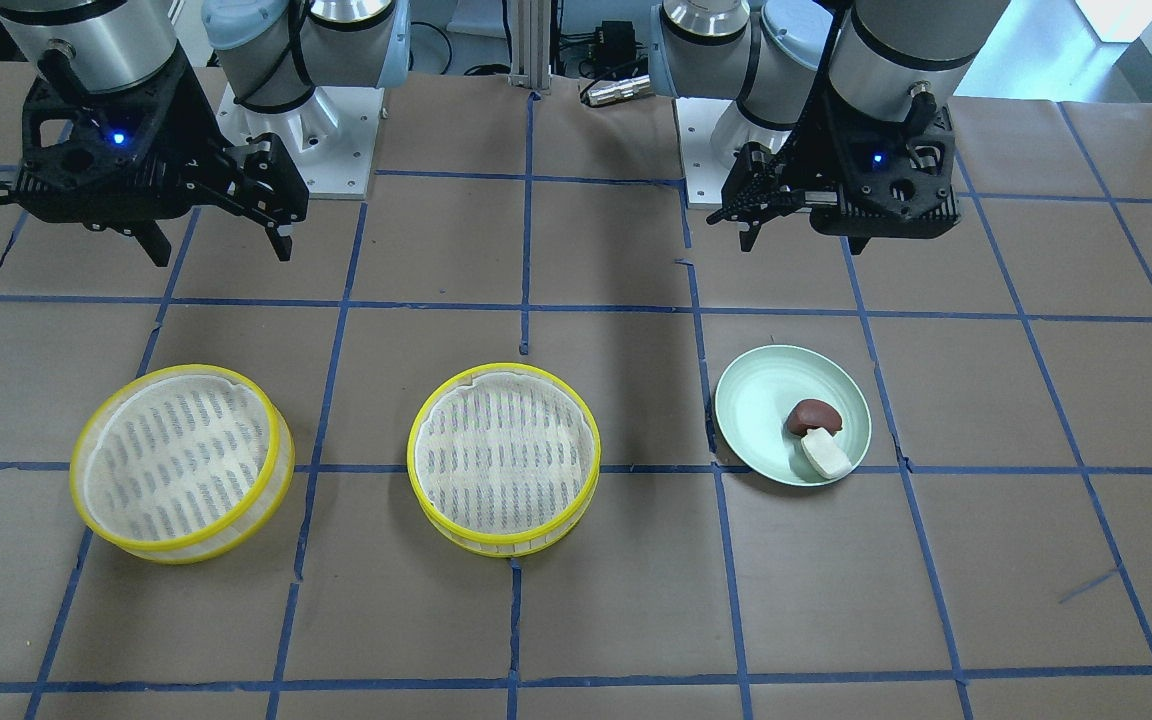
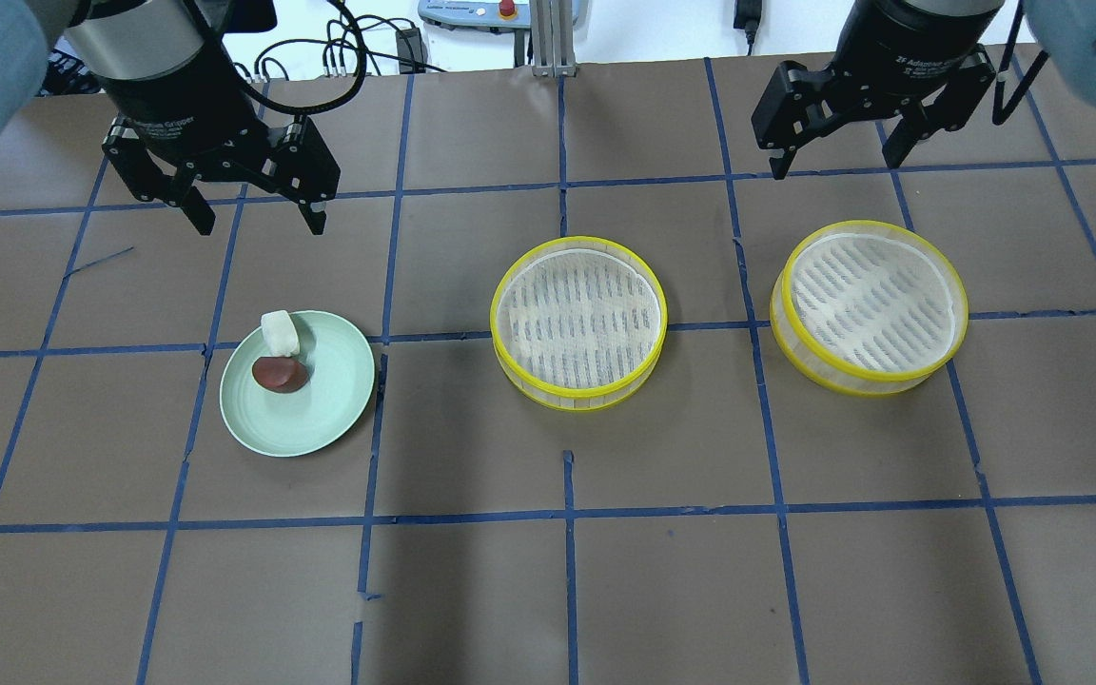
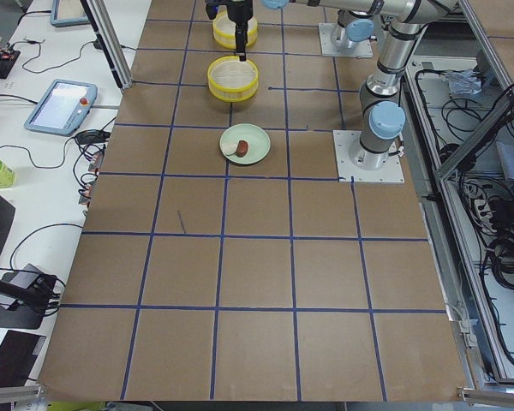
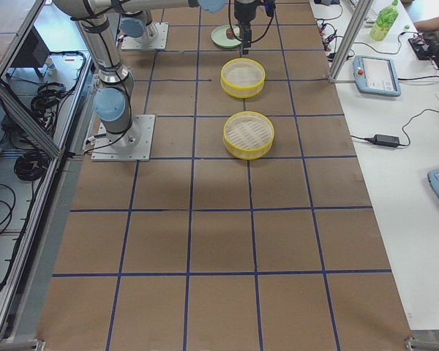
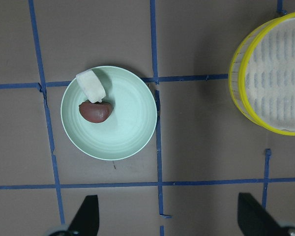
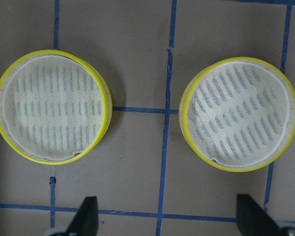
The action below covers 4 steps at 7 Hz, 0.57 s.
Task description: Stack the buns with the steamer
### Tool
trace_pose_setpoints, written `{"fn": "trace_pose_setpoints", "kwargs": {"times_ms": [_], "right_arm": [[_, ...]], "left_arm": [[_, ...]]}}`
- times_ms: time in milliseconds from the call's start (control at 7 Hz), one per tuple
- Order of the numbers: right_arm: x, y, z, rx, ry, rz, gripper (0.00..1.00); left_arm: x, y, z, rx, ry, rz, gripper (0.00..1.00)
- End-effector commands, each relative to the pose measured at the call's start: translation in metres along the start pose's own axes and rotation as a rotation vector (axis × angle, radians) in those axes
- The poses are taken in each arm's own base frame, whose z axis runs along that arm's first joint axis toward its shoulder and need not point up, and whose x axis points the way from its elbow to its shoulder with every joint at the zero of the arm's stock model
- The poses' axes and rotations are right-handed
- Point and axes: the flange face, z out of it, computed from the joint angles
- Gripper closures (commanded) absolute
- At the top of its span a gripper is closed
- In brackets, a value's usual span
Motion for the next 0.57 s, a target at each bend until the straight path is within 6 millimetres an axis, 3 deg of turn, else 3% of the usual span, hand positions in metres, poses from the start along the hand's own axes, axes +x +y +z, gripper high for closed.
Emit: {"fn": "trace_pose_setpoints", "kwargs": {"times_ms": [0,143,286,429], "right_arm": [[0.000,0.000,0.000,0.002,-0.008,0.001,0.00],[0.007,-0.002,0.000,0.002,-0.007,0.012,0.00],[0.034,-0.011,0.009,-0.020,-0.005,0.045,0.00],[0.069,-0.018,0.017,-0.032,-0.004,0.013,0.00]], "left_arm": [[0.000,0.001,0.002,-0.002,0.003,0.001,0.00],[0.000,0.000,0.001,-0.001,0.003,0.001,0.00],[-0.004,0.000,0.001,-0.002,0.004,0.021,0.00],[-0.016,-0.008,0.019,-0.035,0.003,0.093,0.00]]}}
